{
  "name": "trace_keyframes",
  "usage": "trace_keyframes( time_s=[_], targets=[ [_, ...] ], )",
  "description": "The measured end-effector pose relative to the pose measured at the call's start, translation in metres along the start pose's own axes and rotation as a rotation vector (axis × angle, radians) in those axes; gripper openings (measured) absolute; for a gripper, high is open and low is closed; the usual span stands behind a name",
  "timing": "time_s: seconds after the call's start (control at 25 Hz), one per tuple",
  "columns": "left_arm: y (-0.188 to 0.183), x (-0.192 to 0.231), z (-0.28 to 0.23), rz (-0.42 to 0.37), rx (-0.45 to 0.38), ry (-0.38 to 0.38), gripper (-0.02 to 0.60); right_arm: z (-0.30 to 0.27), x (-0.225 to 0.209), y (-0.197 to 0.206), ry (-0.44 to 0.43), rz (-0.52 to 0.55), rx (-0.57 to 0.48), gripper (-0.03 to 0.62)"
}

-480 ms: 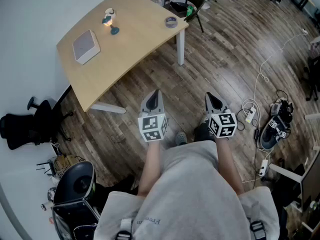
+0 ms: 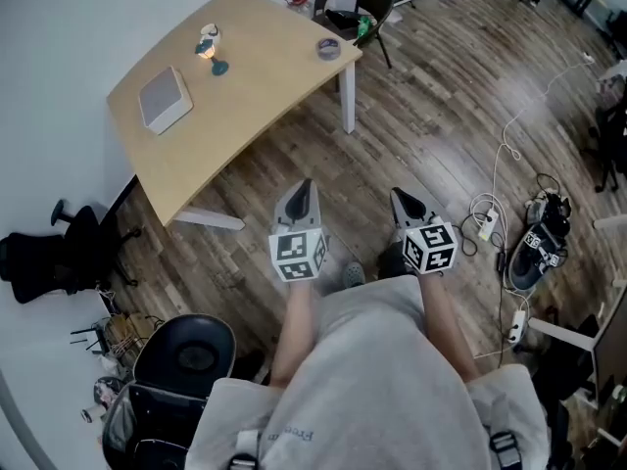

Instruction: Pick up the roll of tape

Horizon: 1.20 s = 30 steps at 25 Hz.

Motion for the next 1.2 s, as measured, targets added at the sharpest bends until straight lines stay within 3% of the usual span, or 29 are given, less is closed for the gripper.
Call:
trace_keyframes(
  time_s=[0.36, 0.48, 0.68, 1.2],
  targets=[
    [0.013, 0.005, -0.006, 0.004, 0.022, 0.025, 0.017, -0.005, -0.007, -0.003, 0.009, -0.071, -0.085, 0.075],
    [0.013, 0.01, -0.023, 0.005, 0.039, 0.029, 0.108, -0.022, -0.015, -0.006, -0.009, -0.094, -0.078, 0.122],
    [0.002, 0.01, -0.046, -0.003, 0.05, 0.052, 0.12, -0.043, -0.022, -0.015, -0.019, -0.124, -0.078, 0.17],
    [-0.027, -0.031, -0.153, -0.013, 0.053, 0.141, 0.12, -0.088, -0.102, -0.065, -0.053, -0.137, -0.13, 0.182]
  ],
)
Point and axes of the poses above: the fingertips, and each gripper's own axes: z backward along the fingers, x to its left, y out of its underside, the point moved 1 cm from there along z, backward along the fingers, and after that the axes turned 6 degrees about -y, right-handed, at the moved point
